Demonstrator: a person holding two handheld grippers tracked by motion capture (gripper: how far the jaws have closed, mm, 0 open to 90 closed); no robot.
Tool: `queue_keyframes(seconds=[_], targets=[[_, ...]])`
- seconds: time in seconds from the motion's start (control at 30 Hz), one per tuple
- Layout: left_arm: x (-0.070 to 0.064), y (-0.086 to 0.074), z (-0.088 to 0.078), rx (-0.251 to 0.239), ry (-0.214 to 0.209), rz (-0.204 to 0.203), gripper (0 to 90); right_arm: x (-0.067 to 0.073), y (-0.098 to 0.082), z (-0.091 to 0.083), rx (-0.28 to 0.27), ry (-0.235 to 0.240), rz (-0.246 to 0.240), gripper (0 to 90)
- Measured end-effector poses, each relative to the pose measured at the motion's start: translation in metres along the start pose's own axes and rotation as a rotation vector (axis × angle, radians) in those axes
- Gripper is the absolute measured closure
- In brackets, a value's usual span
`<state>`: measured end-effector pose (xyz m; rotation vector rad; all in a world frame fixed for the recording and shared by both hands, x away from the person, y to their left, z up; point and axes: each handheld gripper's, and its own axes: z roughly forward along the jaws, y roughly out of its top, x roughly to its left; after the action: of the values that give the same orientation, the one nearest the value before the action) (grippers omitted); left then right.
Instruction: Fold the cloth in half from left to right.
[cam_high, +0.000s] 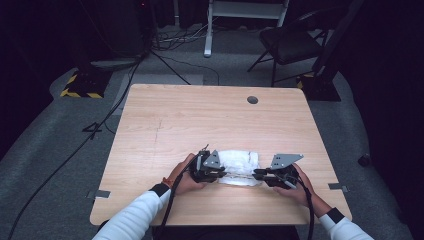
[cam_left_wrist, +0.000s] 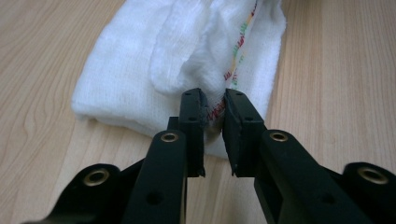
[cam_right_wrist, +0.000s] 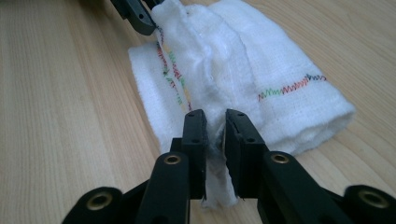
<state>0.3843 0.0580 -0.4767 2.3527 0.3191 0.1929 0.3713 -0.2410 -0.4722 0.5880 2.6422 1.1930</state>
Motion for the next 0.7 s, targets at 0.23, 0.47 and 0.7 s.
queue_keyframes(seconds=[0.23,0.47,0.7], targets=[[-0.006,-0.012,-0.013,0.012,0.025,-0.009,70.1,0.000,-0.008,-0.013,-0.012,-0.011,0.031,67.6],[-0.010,-0.022,-0.026,0.017,0.039,-0.021,68.6,-0.002,-0.013,-0.029,-0.039,-0.058,0.067,57.6],[-0.007,-0.030,-0.037,0.012,0.101,-0.126,39.5,-0.007,-0.015,-0.034,-0.044,-0.118,0.095,48.1]])
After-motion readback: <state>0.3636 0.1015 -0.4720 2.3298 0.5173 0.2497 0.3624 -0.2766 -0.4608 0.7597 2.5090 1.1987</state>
